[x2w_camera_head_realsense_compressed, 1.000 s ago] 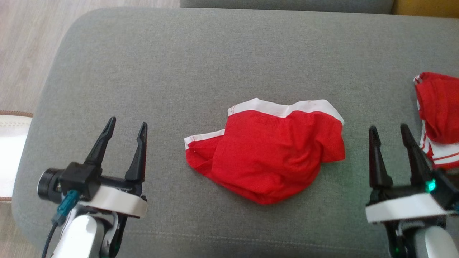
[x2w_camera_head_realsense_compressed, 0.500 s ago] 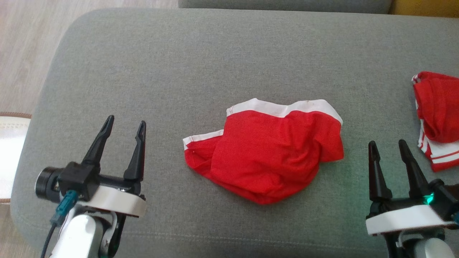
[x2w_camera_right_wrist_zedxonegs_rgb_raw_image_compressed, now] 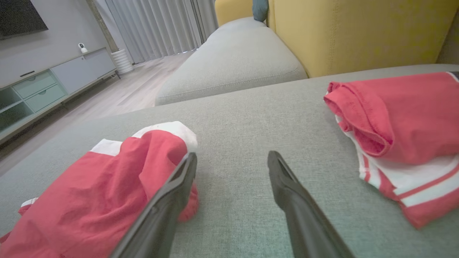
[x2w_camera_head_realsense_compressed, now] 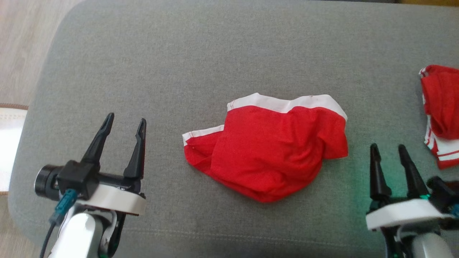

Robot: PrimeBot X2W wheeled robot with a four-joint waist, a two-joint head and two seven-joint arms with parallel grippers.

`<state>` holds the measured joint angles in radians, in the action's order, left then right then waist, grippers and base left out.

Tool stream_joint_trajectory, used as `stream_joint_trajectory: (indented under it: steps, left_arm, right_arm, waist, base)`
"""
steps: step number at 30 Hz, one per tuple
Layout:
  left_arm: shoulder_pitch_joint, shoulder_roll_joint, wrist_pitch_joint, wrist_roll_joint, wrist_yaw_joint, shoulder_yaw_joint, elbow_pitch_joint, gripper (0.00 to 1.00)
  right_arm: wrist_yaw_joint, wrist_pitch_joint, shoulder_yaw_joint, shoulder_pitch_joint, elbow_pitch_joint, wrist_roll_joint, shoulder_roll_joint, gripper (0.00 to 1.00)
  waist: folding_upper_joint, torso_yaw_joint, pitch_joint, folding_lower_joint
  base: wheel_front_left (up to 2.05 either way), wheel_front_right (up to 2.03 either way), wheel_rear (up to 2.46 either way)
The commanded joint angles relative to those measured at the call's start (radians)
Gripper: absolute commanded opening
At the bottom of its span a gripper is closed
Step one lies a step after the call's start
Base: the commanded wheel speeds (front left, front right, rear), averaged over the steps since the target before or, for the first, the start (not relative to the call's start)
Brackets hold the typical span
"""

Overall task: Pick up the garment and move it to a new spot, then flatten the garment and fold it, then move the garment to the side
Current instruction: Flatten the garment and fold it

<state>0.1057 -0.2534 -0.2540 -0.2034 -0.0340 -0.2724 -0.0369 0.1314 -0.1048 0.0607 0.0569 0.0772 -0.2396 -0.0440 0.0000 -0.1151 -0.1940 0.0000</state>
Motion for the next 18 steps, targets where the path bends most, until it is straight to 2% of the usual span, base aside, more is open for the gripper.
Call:
stream_joint_trajectory:
  steps: [1, 15, 16, 17, 18]
  left_arm:
    - [0.047, -0.023, -0.008, 0.004, 0.002, 0.045, 0.035, 1.0]
    - [0.072, -0.001, -0.008, 0.007, 0.019, 0.052, 0.027, 1.0]
    - [0.073, 0.002, -0.008, 0.007, 0.021, 0.053, 0.026, 1.0]
    - [0.075, 0.004, -0.008, 0.007, 0.022, 0.053, 0.025, 1.0]
    - [0.076, 0.006, -0.008, 0.008, 0.023, 0.054, 0.023, 1.0]
  right_arm:
    - [-0.001, 0.006, -0.042, -0.067, -0.004, -0.005, -0.006, 1.0]
    - [-0.001, 0.039, -0.19, -0.184, 0.225, -0.07, -0.006, 1.0]
    - [-0.001, 0.037, -0.202, -0.19, 0.237, -0.079, -0.006, 0.95]
    - [-0.001, 0.033, -0.214, -0.196, 0.246, -0.084, -0.006, 0.47]
    - [-0.001, 0.025, -0.221, -0.201, 0.254, -0.085, -0.006, 0.05]
  waist:
    - [0.0, -0.003, -0.013, 0.0]
    - [0.0, -0.018, -0.059, 0.0]
    - [0.0, -0.02, -0.061, 0.0]
    - [0.0, -0.021, -0.062, 0.0]
    - [0.0, -0.022, -0.063, 0.0]
  base:
    - [0.0, 0.0, 0.0]
    - [0.0, 0.0, 0.0]
    - [0.0, 0.0, 0.0]
    - [0.0, 0.0, 0.0]
    - [0.0, 0.0, 0.0]
